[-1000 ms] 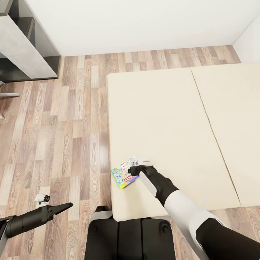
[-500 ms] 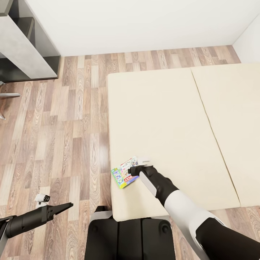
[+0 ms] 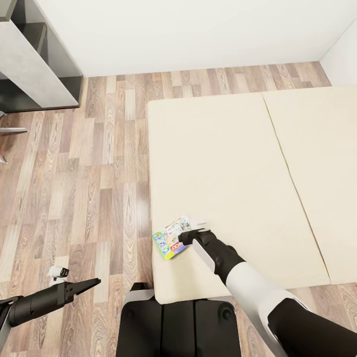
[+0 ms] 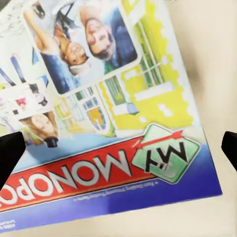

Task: Put all the toys in the child's room - the three board games (two on the bed and one on the table), the two jigsaw puzzles on the table, and the tennis ball on the table - inside the toy box on the table in the child's room.

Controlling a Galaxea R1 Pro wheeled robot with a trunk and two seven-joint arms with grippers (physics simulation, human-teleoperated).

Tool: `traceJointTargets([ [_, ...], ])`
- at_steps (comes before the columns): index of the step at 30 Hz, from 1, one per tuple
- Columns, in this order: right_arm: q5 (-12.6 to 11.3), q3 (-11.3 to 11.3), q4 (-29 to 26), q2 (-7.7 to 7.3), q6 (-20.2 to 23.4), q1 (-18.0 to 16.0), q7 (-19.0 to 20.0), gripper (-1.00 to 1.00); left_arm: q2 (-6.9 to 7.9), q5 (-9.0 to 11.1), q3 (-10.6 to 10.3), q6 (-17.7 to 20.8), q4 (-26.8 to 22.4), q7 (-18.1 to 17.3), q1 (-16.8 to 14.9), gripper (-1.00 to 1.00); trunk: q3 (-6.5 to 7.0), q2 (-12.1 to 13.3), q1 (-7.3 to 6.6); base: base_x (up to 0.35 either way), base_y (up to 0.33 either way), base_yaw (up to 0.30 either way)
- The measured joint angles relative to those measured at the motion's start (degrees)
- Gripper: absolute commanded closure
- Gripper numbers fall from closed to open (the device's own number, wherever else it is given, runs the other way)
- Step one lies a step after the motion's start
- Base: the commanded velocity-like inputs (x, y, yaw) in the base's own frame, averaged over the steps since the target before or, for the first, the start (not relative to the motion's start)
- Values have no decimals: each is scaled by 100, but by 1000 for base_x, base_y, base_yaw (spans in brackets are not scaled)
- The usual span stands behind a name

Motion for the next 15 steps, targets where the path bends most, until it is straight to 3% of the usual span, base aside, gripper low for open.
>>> traceJointTargets([
  [15, 11, 0, -17, 0, 81, -11, -9, -100, -1, -1, 0, 0, -1, 0, 0, -100, 0, 0, 0, 0, 0, 0],
])
